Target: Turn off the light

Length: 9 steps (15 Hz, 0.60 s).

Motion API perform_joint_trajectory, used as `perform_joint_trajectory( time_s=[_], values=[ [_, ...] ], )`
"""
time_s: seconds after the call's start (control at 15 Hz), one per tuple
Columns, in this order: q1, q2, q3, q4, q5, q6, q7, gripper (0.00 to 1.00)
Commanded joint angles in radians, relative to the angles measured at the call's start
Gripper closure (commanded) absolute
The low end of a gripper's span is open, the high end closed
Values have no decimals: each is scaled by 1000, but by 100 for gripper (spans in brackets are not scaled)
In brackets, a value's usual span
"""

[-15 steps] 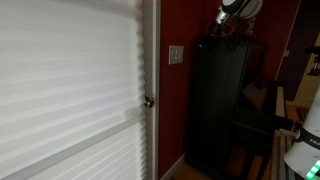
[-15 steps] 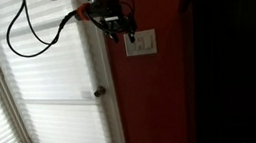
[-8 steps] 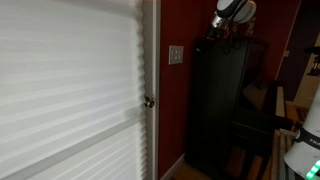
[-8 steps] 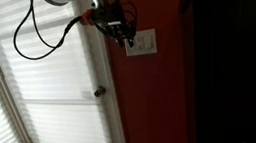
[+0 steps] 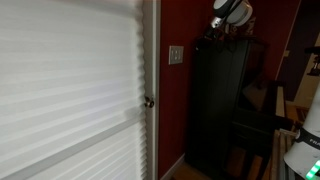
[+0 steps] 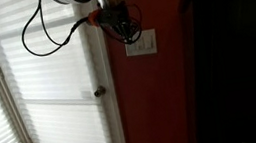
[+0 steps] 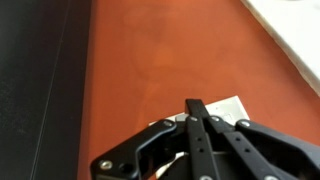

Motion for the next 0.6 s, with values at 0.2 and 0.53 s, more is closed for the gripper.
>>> perform_joint_trajectory(
  time_s=[0.2,0.53],
  values=[
    [8,113,-17,94,136,34,-67,100],
    [-55,192,-19,137,111,60,10,100]
  ],
)
